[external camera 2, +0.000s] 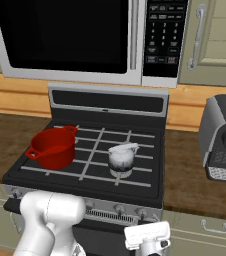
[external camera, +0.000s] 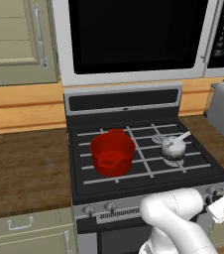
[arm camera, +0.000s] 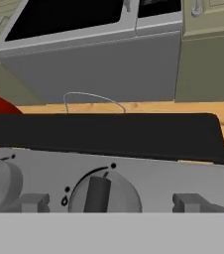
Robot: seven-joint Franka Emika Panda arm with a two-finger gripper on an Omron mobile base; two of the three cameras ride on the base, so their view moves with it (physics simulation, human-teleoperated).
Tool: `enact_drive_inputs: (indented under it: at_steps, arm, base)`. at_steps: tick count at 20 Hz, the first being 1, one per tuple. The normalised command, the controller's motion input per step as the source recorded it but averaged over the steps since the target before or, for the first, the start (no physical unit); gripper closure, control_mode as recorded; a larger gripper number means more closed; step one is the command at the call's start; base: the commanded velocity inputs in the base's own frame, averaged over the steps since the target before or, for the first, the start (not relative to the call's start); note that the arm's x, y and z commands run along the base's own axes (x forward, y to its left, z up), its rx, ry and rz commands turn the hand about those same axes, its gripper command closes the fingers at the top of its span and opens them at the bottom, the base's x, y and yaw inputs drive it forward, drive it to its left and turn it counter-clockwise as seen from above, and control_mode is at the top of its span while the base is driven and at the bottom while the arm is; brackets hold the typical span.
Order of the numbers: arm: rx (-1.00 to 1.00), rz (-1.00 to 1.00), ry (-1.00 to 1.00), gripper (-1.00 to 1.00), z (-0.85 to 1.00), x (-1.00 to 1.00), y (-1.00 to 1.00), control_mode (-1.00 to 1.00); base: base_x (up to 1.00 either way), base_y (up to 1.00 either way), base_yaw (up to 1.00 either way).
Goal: Pick the kettle from the counter and place it on a stove burner. Then turn the burner on.
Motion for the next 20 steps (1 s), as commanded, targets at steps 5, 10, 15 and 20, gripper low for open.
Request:
enact_drive_inputs:
  at_steps: [5,10,15,20]
  arm:
    - [0.0,0.0,-0.03,-1.0,0.1,0.0,0.05,-1.0]
    - [0.0,0.0,0.0,-1.0,0.0,0.0,0.0,-1.0]
    - [0.0,0.0,0.0,1.0,0.0,0.0,0.0,-1.0]
    - [0.0,0.0,0.0,1.0,0.0,0.0,0.0,-1.0]
  base:
    - [0.0,0.0,0.0]
    - [0.0,0.0,0.0]
    - [0.0,0.0,0.0]
    - [0.0,0.0,0.0]
